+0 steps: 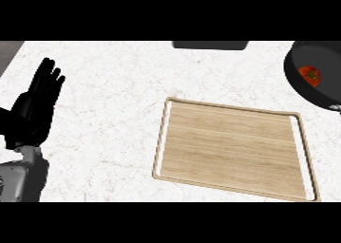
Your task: Pick the tomato from the tray and place it in the pot
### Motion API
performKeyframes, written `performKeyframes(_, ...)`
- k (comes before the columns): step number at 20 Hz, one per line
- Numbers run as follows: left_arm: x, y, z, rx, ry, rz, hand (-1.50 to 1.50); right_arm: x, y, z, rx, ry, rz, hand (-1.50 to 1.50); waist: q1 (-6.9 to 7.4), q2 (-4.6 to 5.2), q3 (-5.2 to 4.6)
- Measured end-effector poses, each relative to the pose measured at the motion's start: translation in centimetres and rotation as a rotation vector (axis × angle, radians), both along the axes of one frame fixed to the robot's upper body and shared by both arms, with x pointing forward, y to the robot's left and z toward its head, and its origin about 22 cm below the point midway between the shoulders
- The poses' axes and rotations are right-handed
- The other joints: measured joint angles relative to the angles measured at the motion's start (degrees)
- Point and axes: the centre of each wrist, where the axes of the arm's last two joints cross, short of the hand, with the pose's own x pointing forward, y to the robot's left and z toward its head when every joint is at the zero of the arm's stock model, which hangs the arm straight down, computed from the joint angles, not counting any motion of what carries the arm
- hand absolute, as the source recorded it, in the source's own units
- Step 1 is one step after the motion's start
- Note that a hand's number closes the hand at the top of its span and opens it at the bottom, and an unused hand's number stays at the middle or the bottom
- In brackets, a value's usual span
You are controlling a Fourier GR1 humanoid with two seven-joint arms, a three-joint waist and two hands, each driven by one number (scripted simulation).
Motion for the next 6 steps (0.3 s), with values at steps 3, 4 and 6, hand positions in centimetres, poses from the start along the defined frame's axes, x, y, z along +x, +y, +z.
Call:
performKeyframes(3, 0.2, 0.0, 0.2, 0.001, 0.001, 0.005, 0.0, -1.4, -1.2, 0.3, -0.01, 0.006, 0.009, -1.5, -0.08, 0.01, 0.03)
performKeyframes(4, 0.2, 0.1, 0.0, -0.001, 0.004, 0.006, 0.0, -1.7, -1.3, 0.1, -0.011, 0.003, 0.015, -1.5, -0.14, -0.01, 0.01)
performKeyframes(6, 0.4, 0.1, 0.1, 0.001, 0.001, 0.002, 0.0, -2.4, -1.9, 0.2, -0.013, 0.009, 0.02, -1.5, -0.18, -0.01, 0.03)
